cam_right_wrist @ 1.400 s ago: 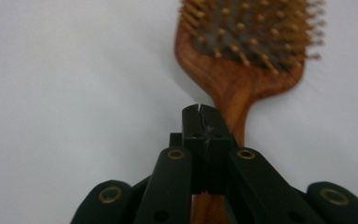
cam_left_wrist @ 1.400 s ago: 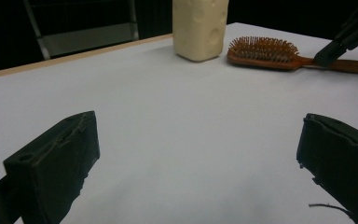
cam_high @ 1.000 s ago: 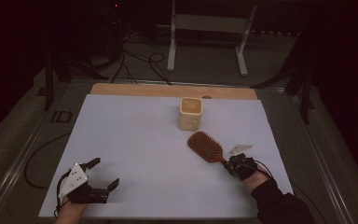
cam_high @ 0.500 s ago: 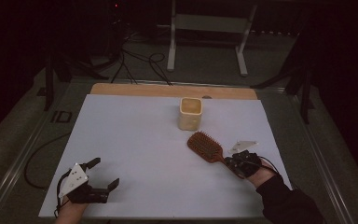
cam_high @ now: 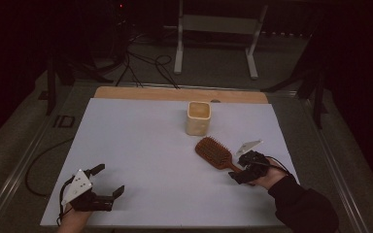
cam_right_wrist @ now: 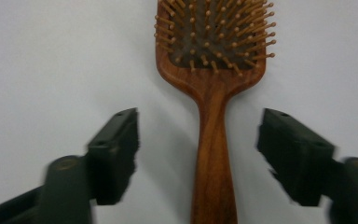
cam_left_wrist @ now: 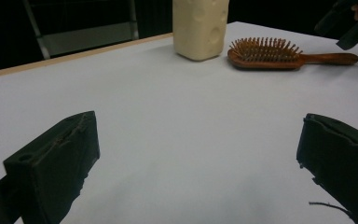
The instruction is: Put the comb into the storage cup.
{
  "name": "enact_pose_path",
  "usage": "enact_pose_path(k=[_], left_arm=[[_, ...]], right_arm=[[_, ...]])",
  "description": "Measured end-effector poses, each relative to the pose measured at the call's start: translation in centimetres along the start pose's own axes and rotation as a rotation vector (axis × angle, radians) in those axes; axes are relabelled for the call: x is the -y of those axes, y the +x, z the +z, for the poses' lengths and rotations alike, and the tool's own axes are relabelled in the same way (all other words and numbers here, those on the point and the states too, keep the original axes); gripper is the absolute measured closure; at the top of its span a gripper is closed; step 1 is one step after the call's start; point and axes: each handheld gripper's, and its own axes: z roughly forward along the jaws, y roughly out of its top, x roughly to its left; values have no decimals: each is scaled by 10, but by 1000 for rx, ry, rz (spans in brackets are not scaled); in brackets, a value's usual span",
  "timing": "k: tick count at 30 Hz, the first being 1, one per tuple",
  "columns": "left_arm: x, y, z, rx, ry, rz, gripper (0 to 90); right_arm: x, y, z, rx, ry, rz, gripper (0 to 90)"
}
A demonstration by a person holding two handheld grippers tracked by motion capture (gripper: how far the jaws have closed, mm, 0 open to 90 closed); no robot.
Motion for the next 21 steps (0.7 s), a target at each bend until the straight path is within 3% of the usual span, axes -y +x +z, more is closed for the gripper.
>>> enact_pose_path(k=[3, 6, 8, 13, 14, 18, 21], left_arm=[[0, 0, 0, 1, 4, 2, 0], [0, 0, 0, 0, 4, 1, 0], [0, 0, 0, 0, 6, 3, 0], [0, 1, 0, -1, 6, 3, 0], [0, 1, 0, 0, 4, 3, 0], [0, 1, 0, -2, 6, 3, 0], [0, 1, 0, -1, 3, 0, 0]], right_arm=[[-2, -2, 3, -16, 22, -2, 121], [-4, -3, 7, -18, 45, -3, 99], [-5, -5, 9, -31, 57, -4, 98], [-9, -8, 13, 10, 90, -11, 98], [-11, -10, 15, 1, 115, 5, 126], [-13, -13, 18, 7, 140, -11, 138], [-15, -15, 24, -7, 189, -4, 138]])
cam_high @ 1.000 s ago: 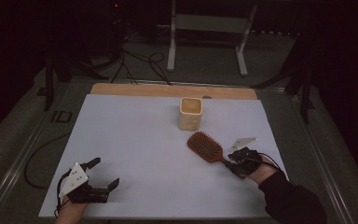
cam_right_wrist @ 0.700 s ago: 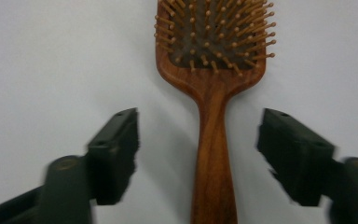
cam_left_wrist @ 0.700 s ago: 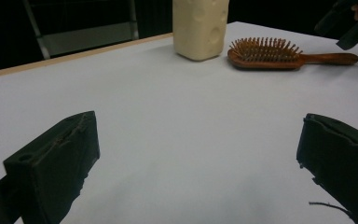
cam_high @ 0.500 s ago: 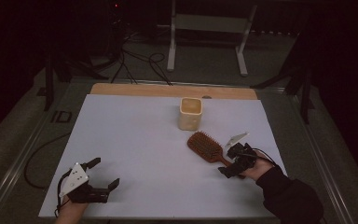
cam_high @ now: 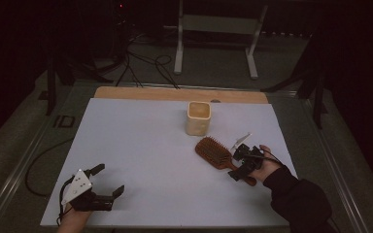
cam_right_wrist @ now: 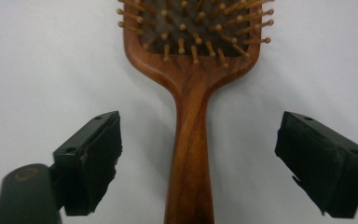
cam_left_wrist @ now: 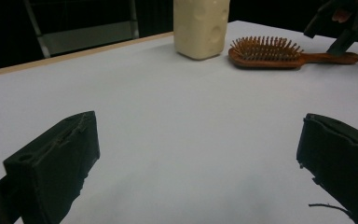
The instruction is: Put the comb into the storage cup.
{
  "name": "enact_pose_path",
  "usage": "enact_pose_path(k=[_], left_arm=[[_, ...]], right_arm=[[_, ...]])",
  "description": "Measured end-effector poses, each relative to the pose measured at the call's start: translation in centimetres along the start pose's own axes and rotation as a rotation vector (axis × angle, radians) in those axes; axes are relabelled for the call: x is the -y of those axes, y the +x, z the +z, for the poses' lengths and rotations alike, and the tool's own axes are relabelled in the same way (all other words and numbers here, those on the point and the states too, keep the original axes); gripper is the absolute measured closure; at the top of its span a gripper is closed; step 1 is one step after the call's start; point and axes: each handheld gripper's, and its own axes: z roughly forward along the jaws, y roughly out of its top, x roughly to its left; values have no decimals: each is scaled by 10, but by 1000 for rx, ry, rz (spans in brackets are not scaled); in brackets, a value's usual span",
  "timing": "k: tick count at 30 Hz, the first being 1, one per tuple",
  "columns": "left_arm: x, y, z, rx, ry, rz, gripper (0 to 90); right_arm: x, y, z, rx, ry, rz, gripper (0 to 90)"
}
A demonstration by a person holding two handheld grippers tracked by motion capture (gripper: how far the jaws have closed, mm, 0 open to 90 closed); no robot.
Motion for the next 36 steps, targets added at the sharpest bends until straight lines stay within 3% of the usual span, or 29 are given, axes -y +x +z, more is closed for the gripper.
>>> enact_pose_path(k=[8, 14, 18, 25, 34, 35, 36], left_arm=[[0, 0, 0, 2, 3, 1, 0], [0, 0, 0, 3, 0, -1, 0], [0, 0, 0, 2, -3, -2, 0], [0, 0, 0, 5, -4, -2, 0], [0, 0, 0, 5, 0, -3, 0], [0, 0, 0, 6, 1, 0, 0], [0, 0, 0, 6, 1, 0, 0]], right_arm=[[-9, -2, 10, -25, 23, 35, 141], [-17, -1, 17, -2, 68, 33, 255], [-22, -2, 21, -23, 103, 42, 401], [-27, -1, 24, -7, 137, -18, 536], [-30, 0, 25, 2, 159, -18, 581], [-30, 1, 25, 3, 161, -15, 601], [-29, 2, 25, -26, 161, -20, 697]])
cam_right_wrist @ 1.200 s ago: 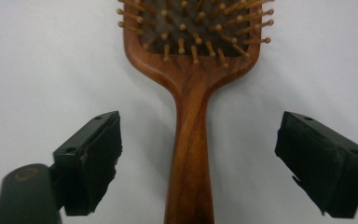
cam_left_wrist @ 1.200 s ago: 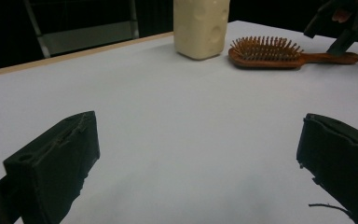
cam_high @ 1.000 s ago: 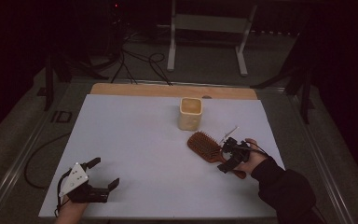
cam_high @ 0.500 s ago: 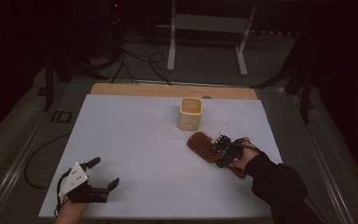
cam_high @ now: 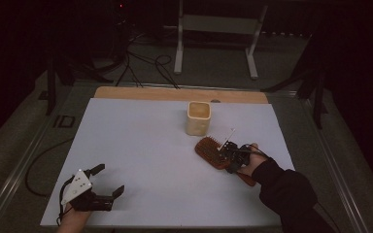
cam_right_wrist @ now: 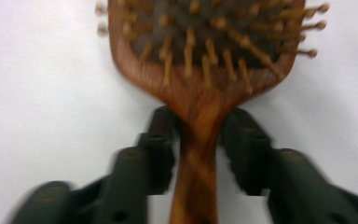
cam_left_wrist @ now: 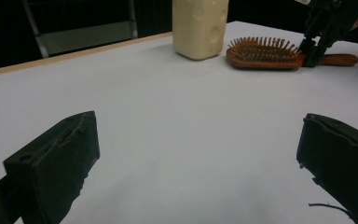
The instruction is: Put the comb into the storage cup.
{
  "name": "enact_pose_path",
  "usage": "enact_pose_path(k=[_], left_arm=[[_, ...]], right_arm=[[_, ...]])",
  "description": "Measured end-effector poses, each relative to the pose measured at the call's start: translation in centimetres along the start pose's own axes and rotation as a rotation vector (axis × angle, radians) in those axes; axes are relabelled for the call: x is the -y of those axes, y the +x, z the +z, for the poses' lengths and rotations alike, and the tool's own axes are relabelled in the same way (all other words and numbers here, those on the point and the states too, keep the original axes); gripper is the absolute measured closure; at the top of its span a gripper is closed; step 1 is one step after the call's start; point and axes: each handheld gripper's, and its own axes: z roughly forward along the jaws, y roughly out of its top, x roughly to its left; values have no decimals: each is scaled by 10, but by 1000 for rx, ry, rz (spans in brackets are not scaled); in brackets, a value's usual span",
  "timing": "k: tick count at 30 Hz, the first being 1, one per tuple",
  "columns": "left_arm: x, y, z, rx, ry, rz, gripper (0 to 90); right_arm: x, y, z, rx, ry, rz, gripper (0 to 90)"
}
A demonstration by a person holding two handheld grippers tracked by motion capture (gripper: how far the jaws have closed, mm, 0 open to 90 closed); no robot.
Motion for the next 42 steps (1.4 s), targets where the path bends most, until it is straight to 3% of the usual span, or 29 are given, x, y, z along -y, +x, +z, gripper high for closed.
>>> enact_pose_path(k=[3, 5, 14, 15, 20, 28, 30, 36, 42], left_arm=[[0, 0, 0, 1, 0, -2, 0], [0, 0, 1, 1, 2, 0, 0], [0, 0, 1, 1, 3, -5, 0], [1, 0, 1, 0, 8, -2, 0], [1, 0, 2, -1, 12, -7, 0], [1, 1, 2, -1, 7, -10, 0], [1, 1, 2, 0, 9, -9, 0], [1, 1, 2, 1, 9, -10, 0], [1, 1, 3, 2, 9, -12, 0]], right_arm=[[-1, 2, 0, 5, 3, -3, 711], [-1, 2, 0, 3, 0, 21, 724], [6, 4, 0, 16, -45, 7, 731], [11, 5, 0, 20, -86, 17, 732], [18, 9, -1, 55, -165, 18, 732], [21, 15, 0, 65, -236, 17, 733], [22, 18, -2, 95, -271, 4, 733], [23, 23, -11, 82, -318, 12, 733], [27, 35, -21, 74, -403, 9, 732]])
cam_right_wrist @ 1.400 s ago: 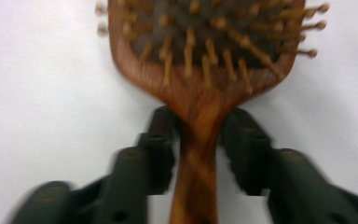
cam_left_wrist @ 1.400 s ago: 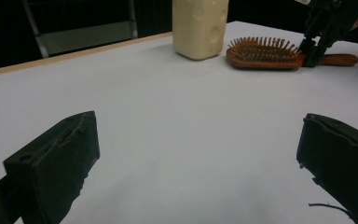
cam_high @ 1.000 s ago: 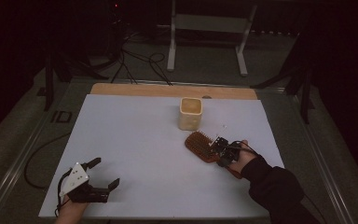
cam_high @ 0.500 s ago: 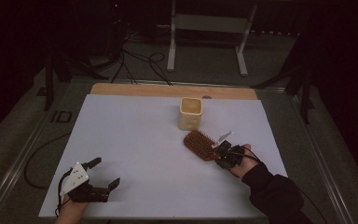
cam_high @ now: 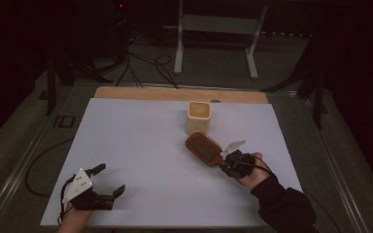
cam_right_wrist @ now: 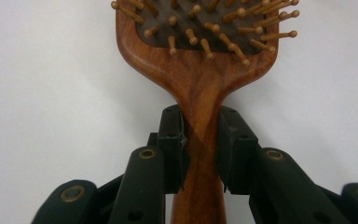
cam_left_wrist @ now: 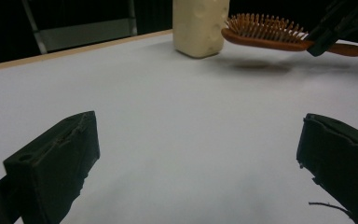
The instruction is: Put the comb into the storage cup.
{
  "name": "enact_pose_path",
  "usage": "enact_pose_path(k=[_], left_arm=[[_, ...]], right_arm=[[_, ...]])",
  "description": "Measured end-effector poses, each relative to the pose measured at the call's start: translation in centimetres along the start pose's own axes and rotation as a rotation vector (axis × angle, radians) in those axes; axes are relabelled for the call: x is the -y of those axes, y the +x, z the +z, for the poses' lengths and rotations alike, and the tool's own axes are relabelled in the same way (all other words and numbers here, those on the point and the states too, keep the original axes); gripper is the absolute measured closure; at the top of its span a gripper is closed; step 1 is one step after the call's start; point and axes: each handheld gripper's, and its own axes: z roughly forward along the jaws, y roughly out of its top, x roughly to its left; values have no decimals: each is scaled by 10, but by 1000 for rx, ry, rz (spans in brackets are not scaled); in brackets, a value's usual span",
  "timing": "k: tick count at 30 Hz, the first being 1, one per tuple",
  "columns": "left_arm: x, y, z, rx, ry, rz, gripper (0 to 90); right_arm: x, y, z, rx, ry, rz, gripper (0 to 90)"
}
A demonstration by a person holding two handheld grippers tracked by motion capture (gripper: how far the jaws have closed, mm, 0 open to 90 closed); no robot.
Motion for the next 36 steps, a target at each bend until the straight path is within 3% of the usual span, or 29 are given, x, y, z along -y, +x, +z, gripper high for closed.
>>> enact_pose_path(k=[2, 4, 17, 22, 27, 33, 36], left_arm=[[-1, 0, 0, 3, -5, -2, 0], [-1, 0, 0, 1, -6, -7, 0], [-11, -5, 3, 23, -18, -37, 0], [-28, -6, 6, 57, -27, -90, 0], [-54, -6, 16, 50, -1, -119, 0], [-85, -4, 34, 119, 20, -223, 0], [-96, -7, 43, 135, 16, -245, 0]], right_arm=[[0, 1, -2, -11, -24, 8, 732], [2, 5, -6, -17, -81, 22, 733], [4, 16, -13, -28, -220, 33, 732], [3, 19, -15, -26, -253, 22, 732], [1, 22, -20, -17, -292, 11, 733], [0, 25, -24, -6, -318, 1, 732], [1, 26, -25, -5, -323, 2, 732]])
